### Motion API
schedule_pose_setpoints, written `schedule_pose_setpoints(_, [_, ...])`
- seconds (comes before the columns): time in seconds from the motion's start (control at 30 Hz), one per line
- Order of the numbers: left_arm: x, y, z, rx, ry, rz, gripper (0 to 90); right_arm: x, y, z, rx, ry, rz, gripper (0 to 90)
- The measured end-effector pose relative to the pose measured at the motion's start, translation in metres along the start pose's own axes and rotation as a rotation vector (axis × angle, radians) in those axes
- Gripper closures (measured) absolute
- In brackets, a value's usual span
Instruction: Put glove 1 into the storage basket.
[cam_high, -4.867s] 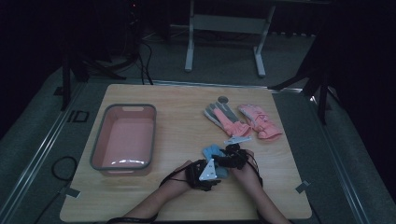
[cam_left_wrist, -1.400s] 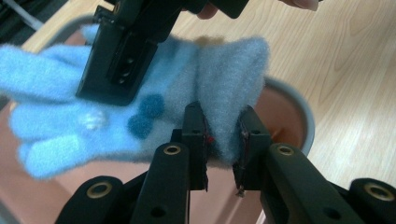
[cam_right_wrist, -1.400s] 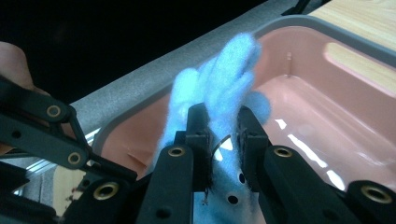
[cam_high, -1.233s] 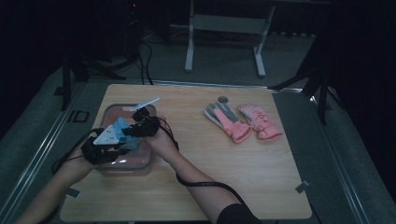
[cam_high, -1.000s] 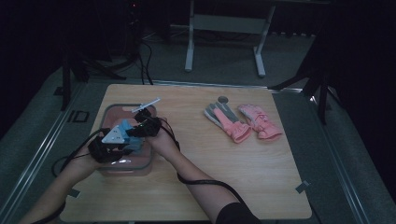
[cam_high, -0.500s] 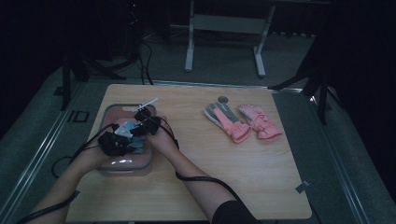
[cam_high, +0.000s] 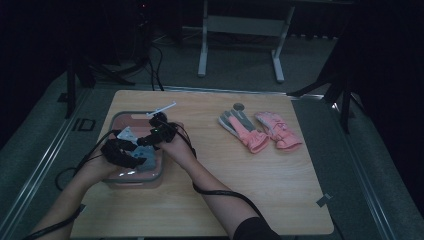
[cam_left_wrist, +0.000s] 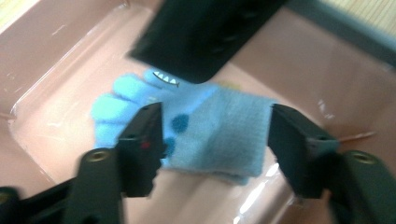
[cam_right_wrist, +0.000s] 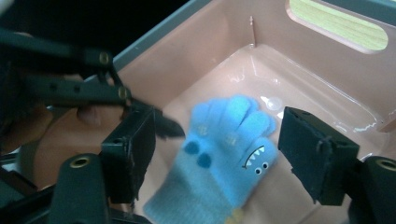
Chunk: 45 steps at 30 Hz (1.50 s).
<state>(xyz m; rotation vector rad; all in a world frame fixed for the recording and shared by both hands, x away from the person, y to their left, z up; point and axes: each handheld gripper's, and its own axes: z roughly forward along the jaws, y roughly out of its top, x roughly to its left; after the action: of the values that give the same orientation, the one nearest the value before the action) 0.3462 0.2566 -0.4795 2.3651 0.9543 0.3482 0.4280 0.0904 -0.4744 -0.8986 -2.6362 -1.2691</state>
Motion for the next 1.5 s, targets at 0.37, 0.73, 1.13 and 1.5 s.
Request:
schedule_pose_setpoints(0.37, [-0.014, 0.003, -0.017, -0.132, -0.015, -0.06, 8.7, 0.006, -0.005, -0.035, -0.04, 0.033, -0.075, 19.4])
schedule_pose_setpoints(0.73, [-0.045, 0.029, -0.024, -0.227, -0.063, -0.015, 8.7, -0.001, -0.025, -0.069, -0.032, 0.033, -0.112, 14.3])
schedule_pose_setpoints(1.13, [-0.084, 0.053, -0.01, -0.235, -0.092, 0.031, 8.6, -0.023, -0.053, -0.104, -0.012, -0.03, -0.079, 14.6])
schedule_pose_setpoints(1.5, [-0.113, 0.064, 0.007, -0.275, -0.153, 0.031, 8.7, -0.039, -0.081, -0.141, -0.047, -0.054, -0.08, 11.6])
